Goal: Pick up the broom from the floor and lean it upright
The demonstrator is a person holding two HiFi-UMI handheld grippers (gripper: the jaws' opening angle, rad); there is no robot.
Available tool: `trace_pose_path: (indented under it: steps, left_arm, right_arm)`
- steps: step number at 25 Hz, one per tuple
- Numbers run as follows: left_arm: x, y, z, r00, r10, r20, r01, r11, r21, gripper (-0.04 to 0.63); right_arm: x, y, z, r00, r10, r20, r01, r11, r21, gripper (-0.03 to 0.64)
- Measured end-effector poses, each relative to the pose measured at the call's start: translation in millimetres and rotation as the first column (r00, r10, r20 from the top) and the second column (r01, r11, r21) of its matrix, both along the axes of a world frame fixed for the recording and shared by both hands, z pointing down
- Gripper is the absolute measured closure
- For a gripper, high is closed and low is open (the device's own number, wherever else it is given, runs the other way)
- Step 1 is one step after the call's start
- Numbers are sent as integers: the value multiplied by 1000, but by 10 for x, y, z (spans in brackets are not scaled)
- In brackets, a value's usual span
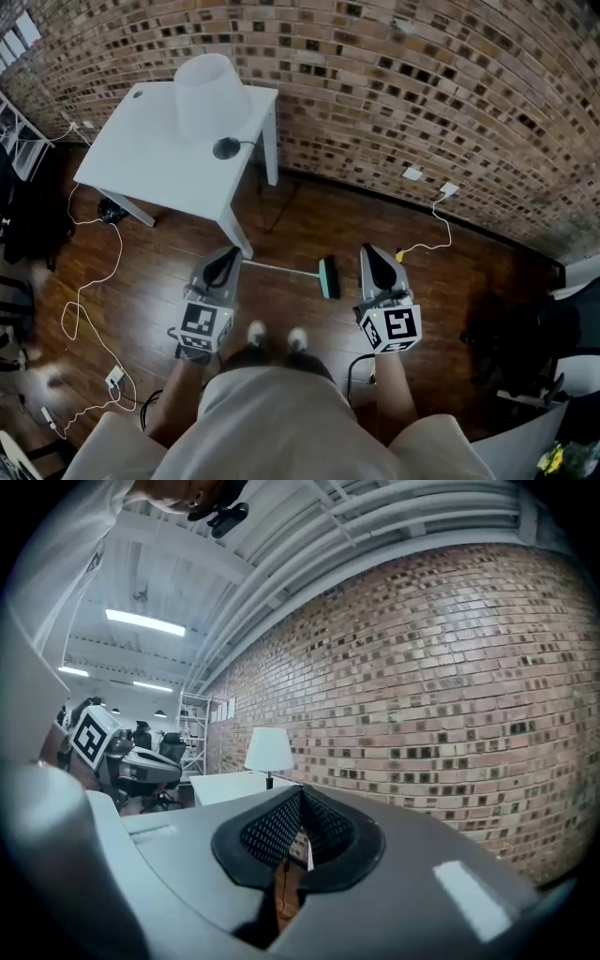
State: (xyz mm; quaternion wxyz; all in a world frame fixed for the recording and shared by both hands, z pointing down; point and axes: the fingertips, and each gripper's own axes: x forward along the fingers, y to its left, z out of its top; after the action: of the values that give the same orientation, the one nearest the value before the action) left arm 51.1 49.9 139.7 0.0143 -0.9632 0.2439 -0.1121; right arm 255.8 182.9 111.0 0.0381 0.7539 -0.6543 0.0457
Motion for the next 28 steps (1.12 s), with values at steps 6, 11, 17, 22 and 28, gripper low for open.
trace_pose_path:
  steps: [6,11,17,22,28]
  left_arm:
    - [133,-283,114,999,42,27,-42,999,-17,594]
    - [53,-425,356,998,34,60,-31,998,-48,594]
    - [-538,-853,856,989,-93,115,103,990,-92,594]
    - [-971,-1207,1528,969,-193,154,210,972,-104,594]
    - [-1378,-1490,2771,944,-278,175,304,942,-140,594]
  right_arm:
    - [62,-309,117,1000,-6,-13,5,999,-38,603]
    - [23,-683,460,994,-95,-58,86,986,-140,603]
    - [-353,-1240,1103,964,-265,17,261,936,-237,603]
    - [-755,-1717,2062,925,-375,63,374,865,-336,603]
    - [-1343,-2126,3673,839,-534,104,515,717,-469,603]
